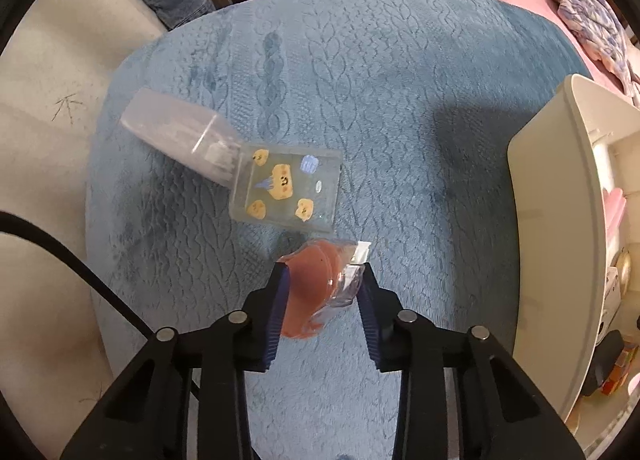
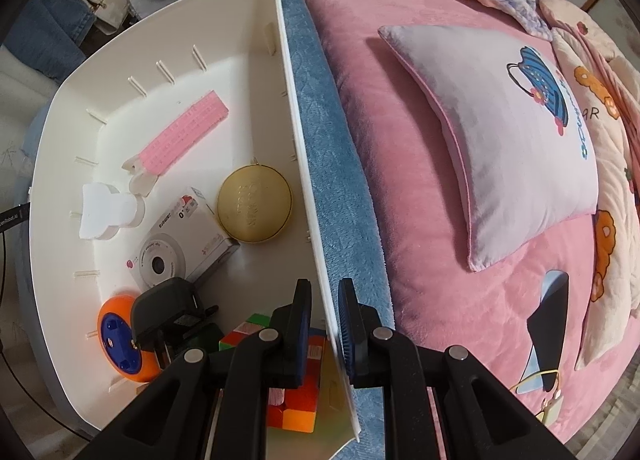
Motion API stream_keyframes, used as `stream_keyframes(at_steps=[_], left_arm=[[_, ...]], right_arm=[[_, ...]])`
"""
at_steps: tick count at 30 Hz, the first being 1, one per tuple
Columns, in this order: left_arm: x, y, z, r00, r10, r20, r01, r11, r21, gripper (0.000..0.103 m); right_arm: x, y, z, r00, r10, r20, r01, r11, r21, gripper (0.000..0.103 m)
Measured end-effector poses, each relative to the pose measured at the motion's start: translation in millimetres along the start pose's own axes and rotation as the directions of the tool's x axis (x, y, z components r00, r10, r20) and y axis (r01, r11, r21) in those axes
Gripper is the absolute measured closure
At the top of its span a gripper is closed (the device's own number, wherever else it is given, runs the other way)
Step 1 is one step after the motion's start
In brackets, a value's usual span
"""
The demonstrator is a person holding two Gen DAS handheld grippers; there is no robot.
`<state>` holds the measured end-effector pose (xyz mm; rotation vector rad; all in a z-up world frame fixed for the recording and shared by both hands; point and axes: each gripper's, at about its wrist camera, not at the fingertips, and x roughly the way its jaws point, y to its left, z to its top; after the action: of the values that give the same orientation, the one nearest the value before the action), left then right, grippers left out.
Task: Organize rigid objects
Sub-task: 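Grasp the pink tape dispenser with the left gripper, then carry the pink dispenser into the tray and open the left gripper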
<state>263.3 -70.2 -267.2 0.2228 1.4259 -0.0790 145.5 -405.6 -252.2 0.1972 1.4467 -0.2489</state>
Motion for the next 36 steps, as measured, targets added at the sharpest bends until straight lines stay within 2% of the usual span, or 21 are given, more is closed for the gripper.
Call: stream_keyframes(at_steps=[4, 9, 11, 13, 16, 17, 25, 32, 36], left_arm=[[-8.9, 6.1, -4.5, 1.0, -0.011, -0.019, 0.01, 0.999, -0.043, 0.073], [-22.2, 17.7, -8.4, 0.999, -0.047, -0.022, 0.044, 0.991, -0.124, 0.085], [-28.7, 18.9, -12.3, 0.997, -0.072, -0.017, 0.068, 0.985, -0.161, 0.085], [-37.2, 20.8, -16.3, 0.998, -0.068, -0.004, 0.066, 0.984, -0.168, 0.085], [-54.2, 13.5, -25.2, 0.999, -0.048, 0.02, 0.051, 0.985, -0.167, 0.085], [-53.3, 17.5, -16.4, 0.999, -0.047, 0.023, 0.05, 0.985, -0.168, 0.085], [-114.3, -10.9, -40.3, 0.993, -0.044, 0.106, 0.059, 0.988, -0.144, 0.085], [-152.1, -45.4, -60.3, 0.983, -0.076, 0.166, 0.09, 0.993, -0.078, 0.085], [-163.0, -69.7, -70.0, 0.974, -0.128, 0.187, 0.138, 0.99, -0.041, 0.085]], right_arm=[[-0.1, 1.2, 0.3, 1.0, 0.01, -0.009, -0.011, 0.999, -0.031, 0.088], [0.7, 0.8, -1.0, 0.999, 0.028, -0.031, -0.03, 0.997, -0.076, 0.088], [1.5, 1.6, -2.3, 0.999, 0.032, -0.04, -0.036, 0.994, -0.101, 0.088], [2.0, 2.0, -3.8, 0.998, 0.038, -0.047, -0.044, 0.991, -0.123, 0.088], [2.4, 2.3, -5.7, 0.997, 0.048, -0.054, -0.056, 0.986, -0.154, 0.088], [2.4, 2.3, -6.0, 0.997, 0.052, -0.057, -0.061, 0.985, -0.163, 0.088], [-1.0, 1.9, -6.6, 0.995, 0.075, -0.068, -0.089, 0.969, -0.23, 0.089], [-3.7, 0.9, -7.5, 0.993, 0.094, -0.072, -0.11, 0.954, -0.28, 0.089], [-5.4, 0.9, -7.1, 0.992, 0.101, -0.072, -0.119, 0.946, -0.301, 0.089]])
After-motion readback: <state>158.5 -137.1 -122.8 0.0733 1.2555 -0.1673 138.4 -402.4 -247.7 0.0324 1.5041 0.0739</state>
